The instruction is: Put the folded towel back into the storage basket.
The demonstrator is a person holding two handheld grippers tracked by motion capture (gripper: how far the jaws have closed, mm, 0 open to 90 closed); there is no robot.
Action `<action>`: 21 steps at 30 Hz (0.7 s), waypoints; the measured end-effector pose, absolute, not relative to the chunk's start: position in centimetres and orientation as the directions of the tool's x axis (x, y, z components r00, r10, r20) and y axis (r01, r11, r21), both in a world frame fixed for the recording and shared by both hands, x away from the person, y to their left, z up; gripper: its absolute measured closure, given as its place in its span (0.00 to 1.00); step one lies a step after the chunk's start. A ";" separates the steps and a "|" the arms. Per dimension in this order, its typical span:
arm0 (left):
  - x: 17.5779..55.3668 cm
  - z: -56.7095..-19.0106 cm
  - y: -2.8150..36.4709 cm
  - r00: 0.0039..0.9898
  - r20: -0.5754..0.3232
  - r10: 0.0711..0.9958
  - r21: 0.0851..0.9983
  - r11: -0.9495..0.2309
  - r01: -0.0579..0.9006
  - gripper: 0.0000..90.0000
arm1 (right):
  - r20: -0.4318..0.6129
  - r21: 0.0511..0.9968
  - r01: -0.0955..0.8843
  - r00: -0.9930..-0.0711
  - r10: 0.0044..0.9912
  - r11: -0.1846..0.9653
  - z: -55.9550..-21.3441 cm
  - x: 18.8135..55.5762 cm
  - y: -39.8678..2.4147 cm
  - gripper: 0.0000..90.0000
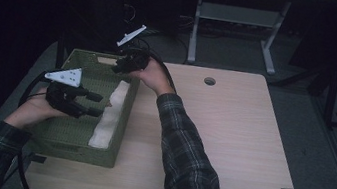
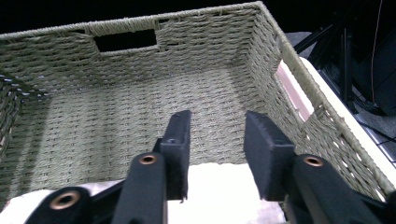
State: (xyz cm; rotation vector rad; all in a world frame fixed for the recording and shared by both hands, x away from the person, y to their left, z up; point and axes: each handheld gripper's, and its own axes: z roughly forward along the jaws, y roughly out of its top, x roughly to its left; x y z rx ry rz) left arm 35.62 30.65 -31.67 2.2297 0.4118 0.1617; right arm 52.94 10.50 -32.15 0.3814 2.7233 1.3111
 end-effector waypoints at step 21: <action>37.1 -30.7 23.7 0.918 -0.032 0.396 0.796 -0.546 0.263 0.35 | 0.047 0.785 0.252 -0.935 0.352 0.565 -32.2 50.6 0.9 0.49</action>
